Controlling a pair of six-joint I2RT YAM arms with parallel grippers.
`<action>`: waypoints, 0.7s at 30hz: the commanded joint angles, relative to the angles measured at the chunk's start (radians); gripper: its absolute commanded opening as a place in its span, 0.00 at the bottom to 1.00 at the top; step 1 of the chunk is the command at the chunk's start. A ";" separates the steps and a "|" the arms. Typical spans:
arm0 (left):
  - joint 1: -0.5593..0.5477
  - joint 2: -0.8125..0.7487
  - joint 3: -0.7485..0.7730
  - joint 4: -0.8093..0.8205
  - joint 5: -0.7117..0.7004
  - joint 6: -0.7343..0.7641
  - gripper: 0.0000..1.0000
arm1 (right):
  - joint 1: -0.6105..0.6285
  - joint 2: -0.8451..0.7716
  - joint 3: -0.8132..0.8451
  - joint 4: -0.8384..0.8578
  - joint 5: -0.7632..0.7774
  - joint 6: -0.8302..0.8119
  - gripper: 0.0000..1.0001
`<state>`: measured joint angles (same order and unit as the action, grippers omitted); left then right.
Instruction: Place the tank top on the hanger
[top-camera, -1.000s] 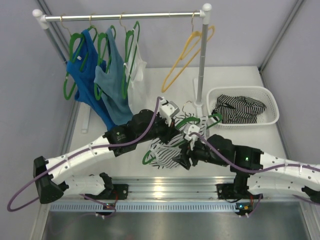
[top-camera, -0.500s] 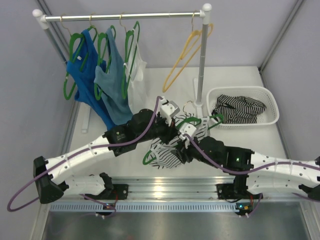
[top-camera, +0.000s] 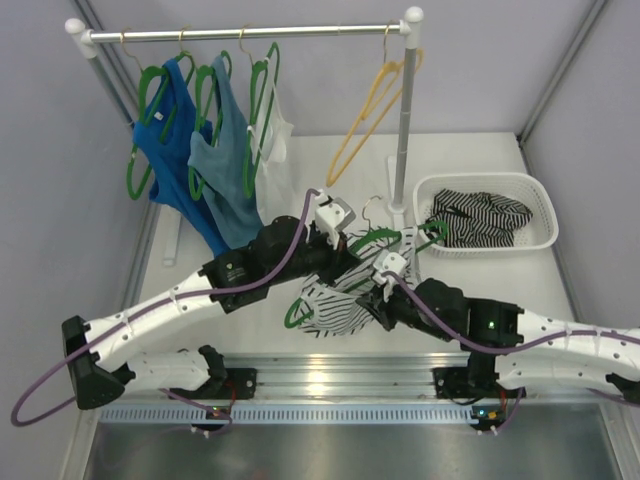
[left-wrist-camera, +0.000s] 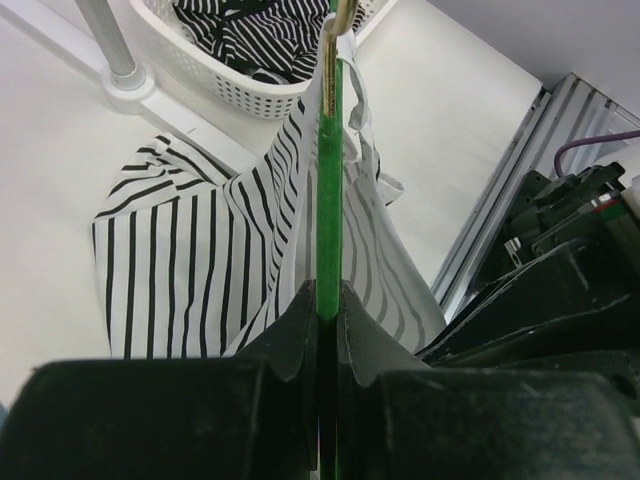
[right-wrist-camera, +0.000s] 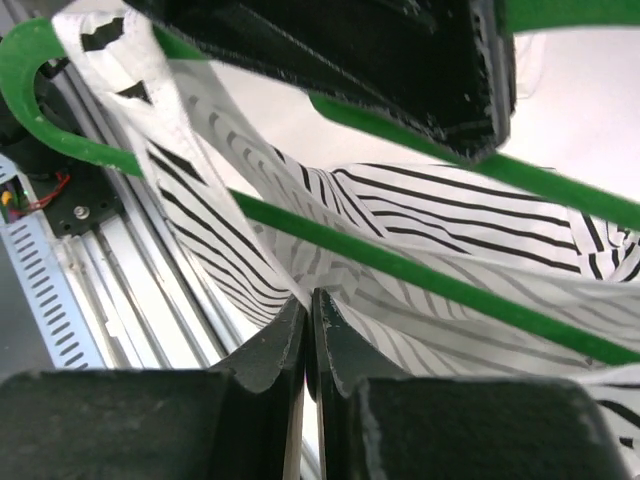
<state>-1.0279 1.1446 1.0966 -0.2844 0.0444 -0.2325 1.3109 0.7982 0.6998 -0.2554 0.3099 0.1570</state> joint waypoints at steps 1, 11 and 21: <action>0.002 -0.072 0.068 0.034 -0.035 0.002 0.00 | 0.022 -0.048 -0.006 -0.044 -0.012 0.033 0.05; 0.002 -0.129 0.129 -0.016 -0.066 -0.001 0.00 | 0.077 -0.019 0.039 -0.100 0.001 0.049 0.03; 0.002 -0.144 0.218 -0.148 -0.049 0.007 0.00 | 0.080 -0.047 0.142 -0.142 0.006 0.036 0.23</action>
<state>-1.0290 1.0405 1.2339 -0.4316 0.0055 -0.2329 1.3724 0.7723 0.7666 -0.3714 0.3164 0.1947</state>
